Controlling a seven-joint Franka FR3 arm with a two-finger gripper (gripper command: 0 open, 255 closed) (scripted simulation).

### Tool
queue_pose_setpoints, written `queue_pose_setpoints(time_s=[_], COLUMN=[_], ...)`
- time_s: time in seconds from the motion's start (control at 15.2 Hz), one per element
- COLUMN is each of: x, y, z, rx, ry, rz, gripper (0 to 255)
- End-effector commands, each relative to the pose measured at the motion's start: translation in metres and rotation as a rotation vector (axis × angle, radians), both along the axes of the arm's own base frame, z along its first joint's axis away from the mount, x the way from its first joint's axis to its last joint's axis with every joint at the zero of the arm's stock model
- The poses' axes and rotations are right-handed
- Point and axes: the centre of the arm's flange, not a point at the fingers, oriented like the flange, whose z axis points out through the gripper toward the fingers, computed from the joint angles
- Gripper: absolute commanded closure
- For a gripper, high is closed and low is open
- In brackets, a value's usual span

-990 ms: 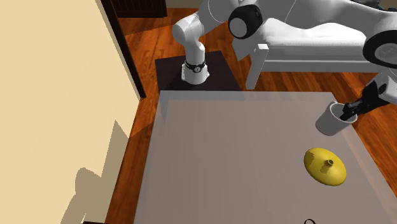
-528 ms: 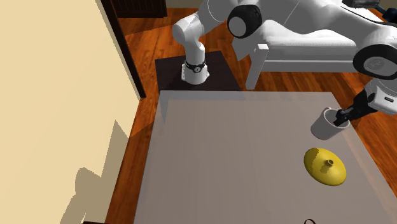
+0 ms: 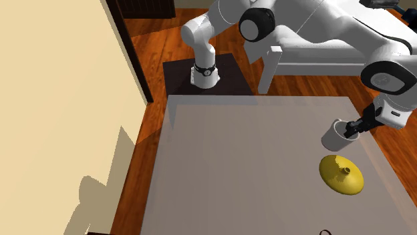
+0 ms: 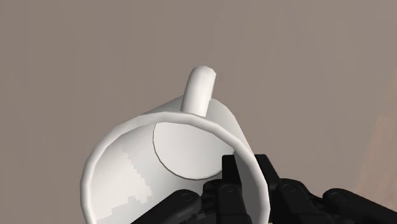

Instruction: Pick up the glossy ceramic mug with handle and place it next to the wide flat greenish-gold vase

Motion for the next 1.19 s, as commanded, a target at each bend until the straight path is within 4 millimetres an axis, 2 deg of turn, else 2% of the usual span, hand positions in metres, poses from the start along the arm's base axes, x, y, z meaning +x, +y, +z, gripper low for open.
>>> queue_pose_setpoints(time_s=[0.0,0.2,0.73,0.79,1.12], x=[0.001,0.001,0.001,0.001,0.001], y=[0.0,0.0,0.0,0.0,0.0], z=[-0.011,-0.029,-0.029,-0.03,-0.03], rx=[0.0,0.0,0.0,0.0,0.0], ry=[-0.001,-0.001,-0.001,-0.001,-0.001], rz=[0.0,0.0,0.0,0.0,0.0], gripper=[255,255,255,0,0])
